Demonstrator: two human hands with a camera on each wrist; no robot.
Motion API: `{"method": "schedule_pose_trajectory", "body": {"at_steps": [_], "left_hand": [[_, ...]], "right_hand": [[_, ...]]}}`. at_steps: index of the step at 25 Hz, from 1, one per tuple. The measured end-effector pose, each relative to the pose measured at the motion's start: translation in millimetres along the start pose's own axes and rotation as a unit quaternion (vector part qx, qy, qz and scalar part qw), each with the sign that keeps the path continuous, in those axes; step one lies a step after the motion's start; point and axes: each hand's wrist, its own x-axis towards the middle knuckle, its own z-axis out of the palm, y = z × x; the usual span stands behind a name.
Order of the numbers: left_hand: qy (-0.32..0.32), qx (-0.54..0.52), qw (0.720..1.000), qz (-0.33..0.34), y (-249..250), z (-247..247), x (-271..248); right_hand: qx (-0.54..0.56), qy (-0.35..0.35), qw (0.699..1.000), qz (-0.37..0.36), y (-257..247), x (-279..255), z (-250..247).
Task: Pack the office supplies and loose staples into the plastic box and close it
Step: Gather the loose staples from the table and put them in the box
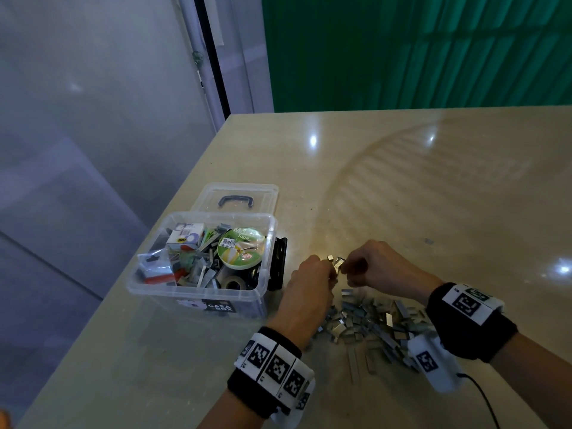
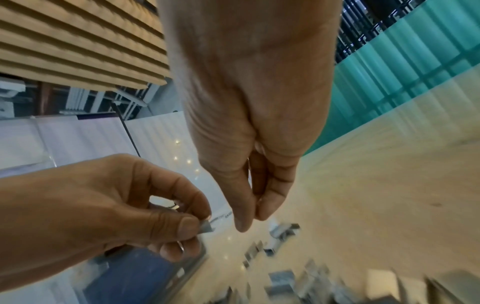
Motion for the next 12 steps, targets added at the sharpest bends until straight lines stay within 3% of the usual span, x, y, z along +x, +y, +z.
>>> {"method": "schedule_pose_trajectory", "body": {"at_steps": [3,6,12], "left_hand": [[0.034,-0.013,0.999,0.034,15.9,-28.9,-10.2],[0.115,-0.026,0.991,0.064,16.2,-75.1,-19.3],[0.215,-0.011,0.976,-0.016,-52.9,-147.9,-27.0]], "right_hand": [[0.034,0.021,0.998,-0.053,-24.2,5.6,-18.8],[0.036,0.054,0.992,-0.104,-58.3,23.7,-35.0],[0.026,0.068,0.981,-0.181,-135.5,64.1,-32.5]]}}
